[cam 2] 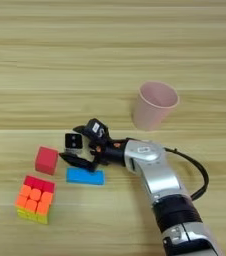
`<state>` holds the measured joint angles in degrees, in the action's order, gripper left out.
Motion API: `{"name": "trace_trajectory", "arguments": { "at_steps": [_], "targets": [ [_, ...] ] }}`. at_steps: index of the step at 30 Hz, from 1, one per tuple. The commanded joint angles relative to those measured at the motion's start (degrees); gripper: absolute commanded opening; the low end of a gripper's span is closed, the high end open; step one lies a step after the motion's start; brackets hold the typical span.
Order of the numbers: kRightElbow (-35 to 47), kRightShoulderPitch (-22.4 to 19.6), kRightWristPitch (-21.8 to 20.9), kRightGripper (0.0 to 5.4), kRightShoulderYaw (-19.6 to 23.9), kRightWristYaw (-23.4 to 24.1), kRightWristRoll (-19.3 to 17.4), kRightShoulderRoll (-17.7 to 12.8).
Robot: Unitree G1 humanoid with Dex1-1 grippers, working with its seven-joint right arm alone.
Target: Move the objects on the table
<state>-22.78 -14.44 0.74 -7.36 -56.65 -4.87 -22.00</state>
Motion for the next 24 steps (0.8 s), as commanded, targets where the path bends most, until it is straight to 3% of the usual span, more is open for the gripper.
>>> {"name": "trace_trajectory", "arguments": {
  "at_steps": [1, 12, 24],
  "targets": [
    [2.9, -5.2, -2.0, 5.35, 3.7, 3.1, -2.8, 0.3],
    [8.8, -6.1, -1.6, 5.38, 8.3, 3.4, -8.9, 1.4],
    [19.0, -4.3, 0.7, 5.38, 12.5, -3.4, -17.8, -2.7]
  ]
}}
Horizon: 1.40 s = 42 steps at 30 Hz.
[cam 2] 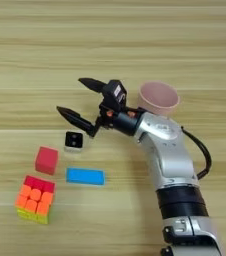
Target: Move the objects on the table
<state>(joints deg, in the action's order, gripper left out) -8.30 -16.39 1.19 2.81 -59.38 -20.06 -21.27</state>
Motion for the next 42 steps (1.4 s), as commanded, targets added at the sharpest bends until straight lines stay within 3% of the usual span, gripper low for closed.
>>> {"name": "trace_trajectory", "arguments": {
  "at_steps": [1, 10, 16, 23, 27, 42],
  "targets": [
    [5.0, -2.2, 0.4, 5.38, 2.6, -1.5, -3.2, -4.0],
    [8.1, 1.2, 0.9, 5.38, 4.0, -10.9, -7.5, -9.3],
    [6.8, 3.2, -0.8, 5.38, 3.9, -17.1, -7.3, -12.0],
    [-1.2, 3.7, -6.0, 5.38, 1.6, -22.0, -2.0, -14.1],
    [-4.8, 4.2, -10.5, 5.38, -0.1, -22.6, 1.9, -14.3],
    [-11.9, 5.6, -18.9, 5.38, -4.4, -23.5, 9.1, -15.1]
  ]
}}
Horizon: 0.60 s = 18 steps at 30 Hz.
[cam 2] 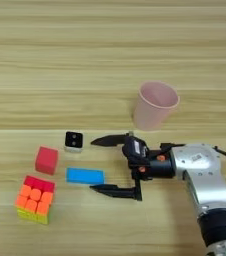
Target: Move the objects on the table
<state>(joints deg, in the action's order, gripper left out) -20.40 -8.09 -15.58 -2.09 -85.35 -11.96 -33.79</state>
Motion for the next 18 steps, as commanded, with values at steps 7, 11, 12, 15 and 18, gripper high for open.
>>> {"name": "trace_trajectory", "arguments": {
  "at_steps": [7, 11, 12, 15, 18],
  "targets": [
    [-2.8, -3.3, -4.2, 5.23, -0.6, 3.6, 2.9, -2.0],
    [-4.7, -4.0, -5.6, 4.83, -1.1, 5.1, 4.3, -1.7],
    [-5.1, -4.1, -5.9, 4.69, -1.2, 5.3, 4.5, -1.7],
    [-6.0, -4.3, -6.5, 4.39, -1.6, 5.5, 4.8, -1.7],
    [-6.7, -4.5, -7.1, 4.05, -2.0, 5.9, 5.2, -1.7]
  ]
}}
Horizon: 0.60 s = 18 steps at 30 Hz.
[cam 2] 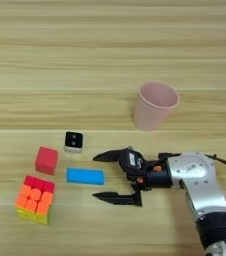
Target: Move the objects on the table
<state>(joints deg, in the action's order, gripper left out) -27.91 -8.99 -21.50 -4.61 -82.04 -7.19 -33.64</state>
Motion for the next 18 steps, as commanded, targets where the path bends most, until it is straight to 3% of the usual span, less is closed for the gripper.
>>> {"name": "trace_trajectory", "arguments": {
  "at_steps": [1, 18],
  "targets": [
    [0.5, -3.7, -1.4, 3.89, 0.4, 2.8, 0.7, -1.9],
    [-0.7, -4.1, -2.3, 2.04, -0.3, 3.1, 0.8, -2.1]
  ]
}}
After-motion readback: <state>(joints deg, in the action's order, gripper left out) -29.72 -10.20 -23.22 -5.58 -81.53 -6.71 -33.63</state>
